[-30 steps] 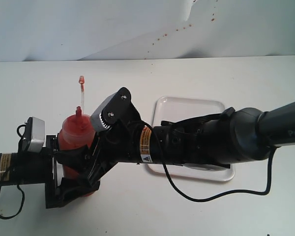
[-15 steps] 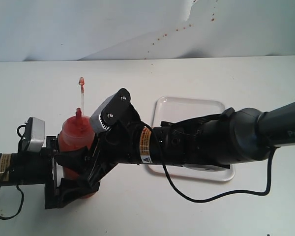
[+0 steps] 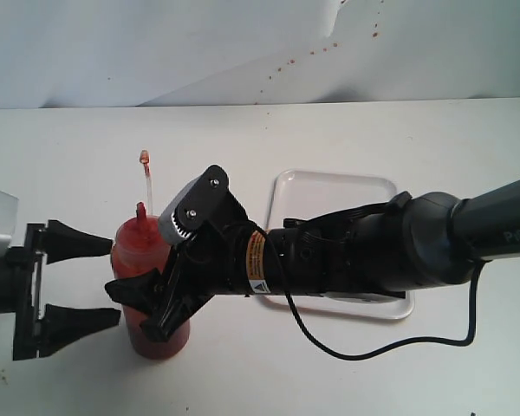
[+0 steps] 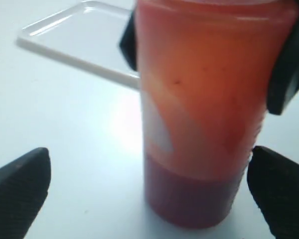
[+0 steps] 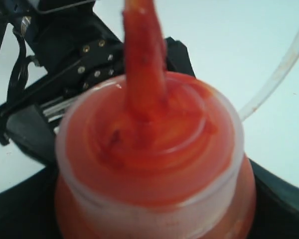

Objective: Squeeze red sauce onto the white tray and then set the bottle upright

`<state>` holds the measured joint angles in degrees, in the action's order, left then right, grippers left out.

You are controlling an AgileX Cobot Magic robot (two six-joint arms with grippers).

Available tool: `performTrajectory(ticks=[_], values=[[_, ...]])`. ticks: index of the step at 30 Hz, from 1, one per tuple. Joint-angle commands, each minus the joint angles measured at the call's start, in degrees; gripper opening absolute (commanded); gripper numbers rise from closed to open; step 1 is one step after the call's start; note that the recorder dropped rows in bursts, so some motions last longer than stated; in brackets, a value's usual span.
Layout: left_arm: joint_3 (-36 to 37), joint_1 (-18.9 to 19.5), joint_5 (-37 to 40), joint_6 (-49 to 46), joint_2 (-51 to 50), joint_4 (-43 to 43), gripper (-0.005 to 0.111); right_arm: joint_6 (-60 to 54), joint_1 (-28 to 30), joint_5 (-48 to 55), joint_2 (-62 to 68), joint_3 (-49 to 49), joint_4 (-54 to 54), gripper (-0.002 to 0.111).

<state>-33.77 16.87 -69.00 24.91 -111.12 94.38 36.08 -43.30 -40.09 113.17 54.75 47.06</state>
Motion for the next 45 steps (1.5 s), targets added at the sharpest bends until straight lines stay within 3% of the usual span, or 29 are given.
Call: performTrajectory(ticks=[1,7,20,21,23,25,26,28,33,39,45], values=[[0.08,6.01,-0.97,2.61,2.32,0.58,0.104,0.37,-0.16,-2.13,-0.61,0.05,1.10,0.000],[0.08,9.81,-0.97,5.21,2.32,0.40,0.104,0.37,-0.16,-6.55,-0.61,0.05,2.06,0.000],[0.08,9.95,-0.97,5.11,2.32,0.14,0.104,-0.01,-0.16,-4.89,-0.61,0.05,2.06,0.002],[0.08,9.95,-0.97,5.11,2.32,-0.03,0.104,-0.01,-0.16,-4.41,-0.61,0.05,2.06,0.005],[0.08,9.95,-0.97,5.11,2.32,-0.03,0.104,-0.01,-0.16,-3.16,-0.61,0.05,2.06,0.024],[0.08,9.95,-0.97,5.11,2.32,-0.47,0.104,-0.01,-0.16,-3.06,-0.61,0.05,2.06,0.053],[0.08,9.95,-0.97,5.11,2.32,-0.47,0.104,-0.01,-0.16,-3.73,-0.61,0.05,2.06,0.073],[0.08,9.95,-0.97,5.11,2.32,-0.47,0.104,-0.01,-0.16,-4.02,-0.71,0.05,2.06,0.094],[0.08,9.95,-0.97,5.11,2.32,-0.86,0.104,0.77,-0.16,-4.13,-1.42,0.05,3.02,0.098],[0.08,9.95,-0.97,5.11,2.32,-0.86,0.104,10.35,-0.16,4.80,-8.07,0.05,12.14,0.098],[0.08,9.95,-0.97,5.11,2.32,-1.09,0.104,17.55,-0.16,3.53,-11.72,0.05,14.26,0.098]])
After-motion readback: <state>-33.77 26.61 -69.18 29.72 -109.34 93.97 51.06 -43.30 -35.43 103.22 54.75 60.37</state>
